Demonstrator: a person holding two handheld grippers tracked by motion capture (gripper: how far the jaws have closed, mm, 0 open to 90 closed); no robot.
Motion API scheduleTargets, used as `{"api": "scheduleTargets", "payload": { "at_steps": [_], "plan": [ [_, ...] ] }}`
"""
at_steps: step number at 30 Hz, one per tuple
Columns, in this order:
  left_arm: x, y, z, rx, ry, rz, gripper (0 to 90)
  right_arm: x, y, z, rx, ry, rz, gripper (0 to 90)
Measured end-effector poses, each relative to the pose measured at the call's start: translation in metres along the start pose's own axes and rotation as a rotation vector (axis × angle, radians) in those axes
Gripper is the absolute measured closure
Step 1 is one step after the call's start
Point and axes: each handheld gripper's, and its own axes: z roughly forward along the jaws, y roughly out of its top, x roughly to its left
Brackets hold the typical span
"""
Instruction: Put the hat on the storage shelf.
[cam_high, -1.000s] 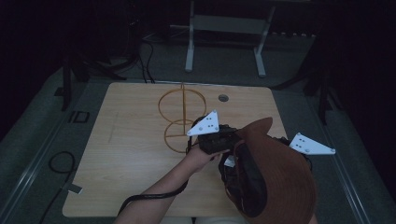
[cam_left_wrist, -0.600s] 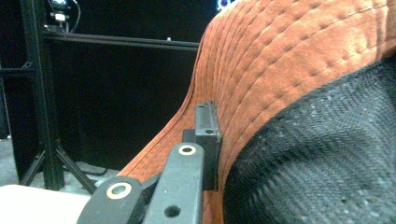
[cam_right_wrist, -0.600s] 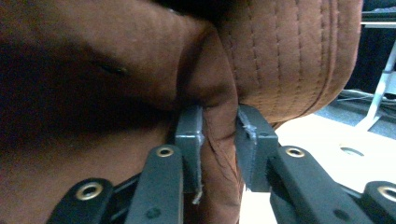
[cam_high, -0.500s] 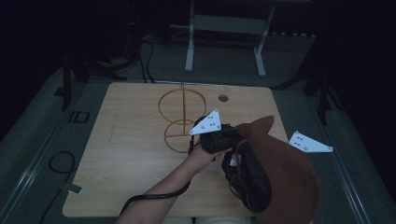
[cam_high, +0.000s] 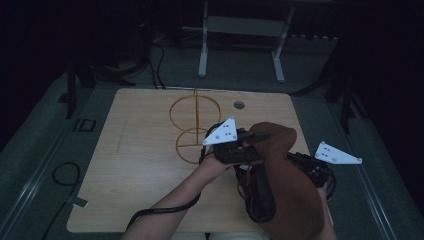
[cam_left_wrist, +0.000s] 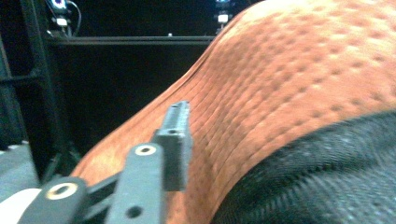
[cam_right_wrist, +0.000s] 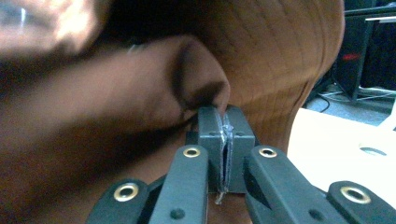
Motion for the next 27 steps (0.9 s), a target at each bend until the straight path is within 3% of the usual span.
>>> {"api": "scheduleTargets", "payload": {
  "at_steps": [5, 10, 13, 17, 23, 27],
  "plan": [
    [-0.003, 0.007, -0.001, 0.042, 0.068, 0.051, 46.4, -0.001, 0.002, -0.004, -0.018, -0.002, 0.004, 88.3],
    [-0.002, 0.011, -0.009, 0.07, 0.154, 0.038, 29.2, -0.004, 0.008, -0.011, -0.055, -0.011, 0.01, 88.3],
    [0.002, 0.013, -0.017, 0.107, 0.194, 0.008, 29.0, -0.004, 0.012, -0.015, -0.066, -0.029, 0.005, 88.3],
    [0.006, 0.014, -0.033, 0.092, 0.226, -0.052, 27.5, -0.009, 0.017, -0.021, -0.091, -0.06, 0.012, 88.4],
    [0.005, 0.014, -0.064, 0.114, 0.268, -0.048, 21.1, -0.017, 0.024, -0.034, -0.133, -0.098, 0.023, 88.3],
    [-0.001, 0.007, -0.087, 0.161, 0.292, -0.038, 15.4, -0.021, 0.031, -0.038, -0.149, -0.123, 0.015, 88.3]
  ]
}}
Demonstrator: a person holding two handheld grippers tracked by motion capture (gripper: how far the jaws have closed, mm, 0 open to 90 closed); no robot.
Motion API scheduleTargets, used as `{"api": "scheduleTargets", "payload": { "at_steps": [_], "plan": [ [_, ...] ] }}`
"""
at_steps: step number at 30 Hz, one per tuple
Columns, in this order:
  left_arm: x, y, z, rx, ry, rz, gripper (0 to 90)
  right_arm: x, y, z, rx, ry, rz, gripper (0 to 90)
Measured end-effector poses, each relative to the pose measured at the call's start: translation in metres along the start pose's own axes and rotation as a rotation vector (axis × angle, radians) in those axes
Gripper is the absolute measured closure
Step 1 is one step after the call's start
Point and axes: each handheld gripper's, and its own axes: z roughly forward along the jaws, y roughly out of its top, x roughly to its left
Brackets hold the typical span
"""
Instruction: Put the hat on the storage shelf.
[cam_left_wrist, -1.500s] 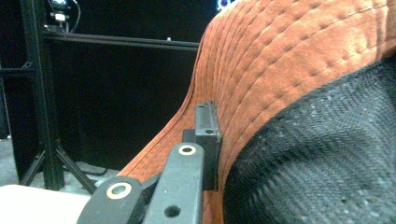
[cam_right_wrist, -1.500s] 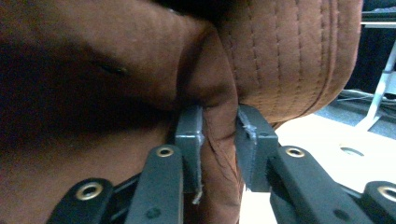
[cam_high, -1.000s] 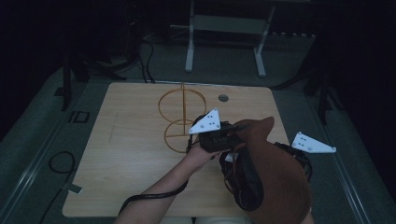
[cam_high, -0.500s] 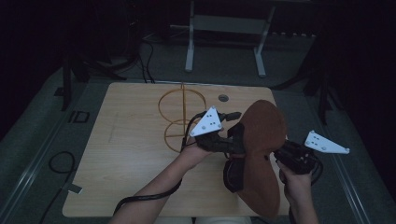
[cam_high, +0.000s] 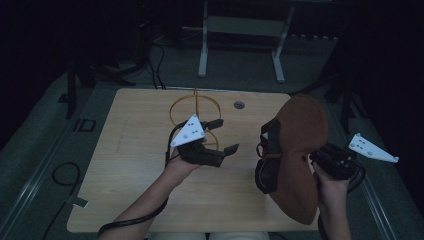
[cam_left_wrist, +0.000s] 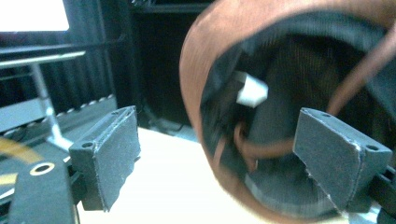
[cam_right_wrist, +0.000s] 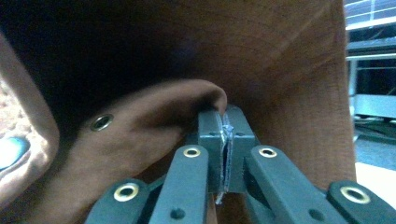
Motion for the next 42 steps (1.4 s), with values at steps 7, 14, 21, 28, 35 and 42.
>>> {"api": "scheduleTargets", "payload": {
  "at_steps": [7, 14, 21, 28, 35, 42],
  "plan": [
    [0.003, -0.031, -0.041, 0.082, 0.044, 0.006, 9.0, -0.006, 0.013, 0.008, -0.011, -0.014, 0.0, 88.3],
    [0.007, -0.061, -0.074, 0.128, 0.115, -0.011, 8.7, -0.012, 0.027, 0.028, -0.009, -0.029, -0.008, 88.3],
    [0.006, -0.097, -0.104, 0.197, 0.197, -0.004, 8.8, -0.019, 0.046, 0.065, 0.013, -0.026, -0.019, 88.3],
    [0.002, -0.129, -0.13, 0.199, 0.259, -0.05, 8.8, -0.022, 0.058, 0.101, 0.042, -0.021, -0.022, 88.3],
    [-0.006, -0.151, -0.149, 0.203, 0.317, -0.056, 8.8, -0.014, 0.074, 0.14, 0.054, -0.008, -0.04, 88.3],
    [-0.01, -0.161, -0.167, 0.172, 0.34, -0.074, 9.0, -0.001, 0.094, 0.184, 0.05, 0.017, -0.06, 88.2]
  ]
}}
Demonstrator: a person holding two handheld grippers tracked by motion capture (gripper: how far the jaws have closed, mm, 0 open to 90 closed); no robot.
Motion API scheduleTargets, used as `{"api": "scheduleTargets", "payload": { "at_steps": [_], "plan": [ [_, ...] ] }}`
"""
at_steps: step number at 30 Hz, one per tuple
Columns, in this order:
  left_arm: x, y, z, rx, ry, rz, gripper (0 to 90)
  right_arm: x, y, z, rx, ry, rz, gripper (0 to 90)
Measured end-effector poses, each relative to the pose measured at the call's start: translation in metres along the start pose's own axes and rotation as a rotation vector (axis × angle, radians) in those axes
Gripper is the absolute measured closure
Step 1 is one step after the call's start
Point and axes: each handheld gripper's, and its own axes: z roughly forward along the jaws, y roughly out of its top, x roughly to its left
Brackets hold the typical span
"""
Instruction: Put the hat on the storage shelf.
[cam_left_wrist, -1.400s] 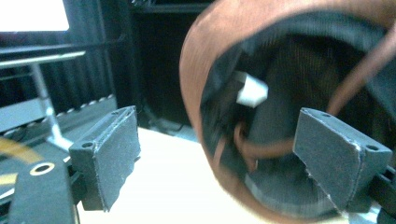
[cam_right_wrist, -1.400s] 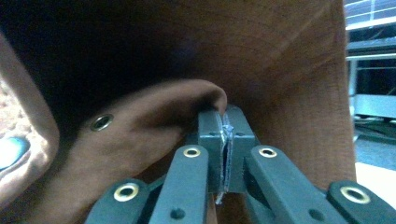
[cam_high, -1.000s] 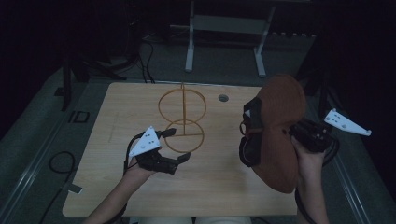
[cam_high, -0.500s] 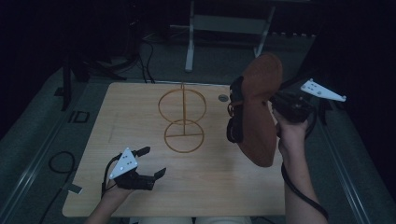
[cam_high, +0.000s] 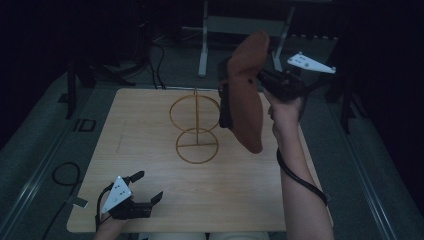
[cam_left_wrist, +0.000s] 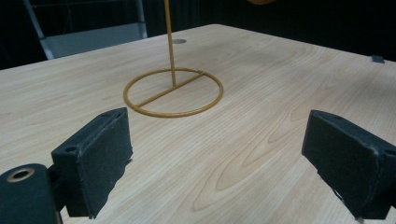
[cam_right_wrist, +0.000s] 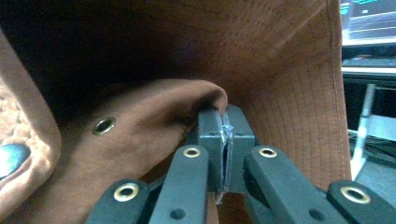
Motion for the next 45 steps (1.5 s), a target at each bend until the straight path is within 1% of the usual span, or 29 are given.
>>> {"api": "scheduleTargets", "payload": {
  "at_steps": [1, 2, 3, 4, 6, 8, 10, 16, 22, 25, 29, 33, 35, 38, 39, 40, 41, 43, 45],
  "plan": [
    [0.001, -0.001, -0.001, -0.003, 0.003, -0.003, 9.0, 0.003, 0.002, 0.007, 0.005, 0.008, -0.001, 88.2],
    [0.001, -0.001, -0.001, -0.003, 0.003, -0.003, 9.0, 0.003, 0.002, 0.007, 0.005, 0.008, -0.001, 88.2],
    [0.002, -0.003, -0.003, -0.004, 0.005, -0.007, 9.0, 0.006, 0.003, 0.015, 0.012, 0.013, -0.003, 88.2],
    [0.003, -0.003, -0.003, -0.006, 0.006, -0.006, 9.0, 0.014, 0.003, 0.033, 0.032, 0.035, -0.006, 88.2],
    [0.005, -0.003, -0.004, -0.017, 0.007, -0.016, 9.0, 0.021, 0.001, 0.049, 0.059, 0.052, -0.012, 88.1],
    [0.006, -0.005, -0.006, -0.029, 0.003, -0.036, 9.0, 0.027, -0.004, 0.065, 0.088, 0.076, -0.009, 88.1],
    [0.008, -0.006, -0.007, -0.025, 0.008, -0.04, 9.0, 0.034, -0.009, 0.078, 0.123, 0.096, -0.018, 88.1],
    [0.01, -0.008, -0.007, -0.032, 0.004, -0.059, 9.0, 0.048, -0.028, 0.108, 0.217, 0.175, -0.009, 88.0],
    [0.01, -0.009, -0.006, -0.03, -0.003, -0.061, 9.1, 0.057, -0.046, 0.133, 0.329, 0.195, -0.025, 87.8],
    [0.011, -0.009, -0.006, -0.031, -0.007, -0.068, 9.1, 0.06, -0.051, 0.14, 0.363, 0.194, -0.036, 87.7],
    [0.011, -0.01, -0.006, -0.033, -0.015, -0.08, 9.1, 0.061, -0.053, 0.143, 0.381, 0.194, -0.038, 87.6],
    [0.009, -0.011, -0.004, -0.023, -0.023, -0.068, 9.1, 0.062, -0.057, 0.147, 0.405, 0.174, -0.044, 86.8],
    [0.007, -0.012, -0.003, -0.019, -0.025, -0.058, 9.1, 0.064, -0.059, 0.148, 0.408, 0.165, -0.05, 84.7],
    [0.008, -0.013, -0.003, -0.014, -0.033, -0.064, 9.1, 0.063, -0.061, 0.15, 0.413, 0.165, -0.034, 78.6],
    [0.008, -0.013, -0.003, -0.013, -0.032, -0.067, 9.1, 0.063, -0.06, 0.15, 0.411, 0.166, -0.029, 66.8],
    [0.008, -0.013, -0.003, -0.016, -0.031, -0.071, 9.1, 0.062, -0.059, 0.149, 0.396, 0.182, -0.002, 60.8],
    [0.009, -0.014, -0.003, -0.017, -0.03, -0.074, 9.1, 0.061, -0.058, 0.148, 0.382, 0.179, 0.01, 59.5],
    [0.01, -0.014, -0.004, -0.022, -0.029, -0.084, 9.1, 0.061, -0.053, 0.144, 0.361, 0.18, 0.018, 53.9],
    [0.011, -0.014, -0.005, -0.025, -0.025, -0.089, 9.1, 0.061, -0.05, 0.14, 0.355, 0.168, 0.01, 49.6]
  ]
}}
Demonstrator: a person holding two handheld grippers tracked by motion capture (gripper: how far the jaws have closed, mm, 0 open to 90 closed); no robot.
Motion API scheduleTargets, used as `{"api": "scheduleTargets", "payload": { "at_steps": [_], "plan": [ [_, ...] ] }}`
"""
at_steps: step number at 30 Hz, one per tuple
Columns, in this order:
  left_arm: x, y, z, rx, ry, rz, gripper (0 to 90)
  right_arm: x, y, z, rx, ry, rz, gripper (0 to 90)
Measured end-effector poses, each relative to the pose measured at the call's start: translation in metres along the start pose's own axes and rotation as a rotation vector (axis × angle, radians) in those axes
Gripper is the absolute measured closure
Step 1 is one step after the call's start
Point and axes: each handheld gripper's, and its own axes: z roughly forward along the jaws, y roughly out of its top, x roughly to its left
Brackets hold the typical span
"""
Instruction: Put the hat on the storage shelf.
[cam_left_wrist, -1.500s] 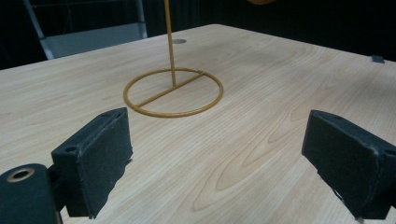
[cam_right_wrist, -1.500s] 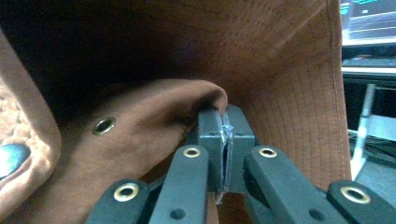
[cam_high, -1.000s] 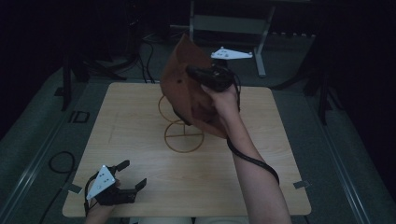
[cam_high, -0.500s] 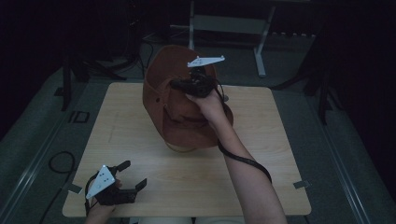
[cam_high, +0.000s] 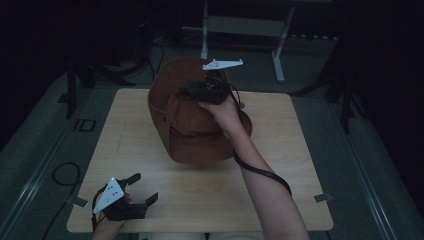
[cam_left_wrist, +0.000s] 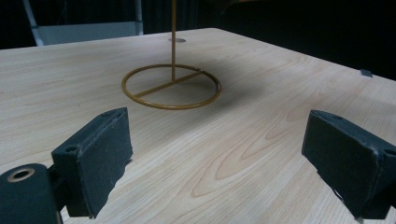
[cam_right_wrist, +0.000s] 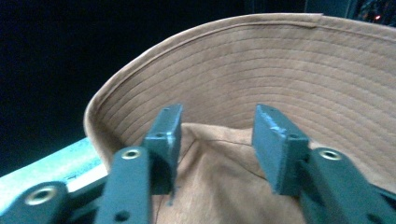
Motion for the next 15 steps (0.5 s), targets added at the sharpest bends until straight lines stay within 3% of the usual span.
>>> {"api": "scheduleTargets", "payload": {
  "at_steps": [4, 15],
  "plan": [
    [0.0, 0.0, 0.0, 0.0, 0.0, -0.002, 9.1, -0.001, 0.0, -0.007, 0.004, -0.013, -0.015, 45.2],
    [0.0, -0.001, 0.002, 0.007, -0.002, 0.001, 9.1, -0.006, -0.009, -0.031, 0.0, 0.01, -0.027, 27.4]
  ]
}}
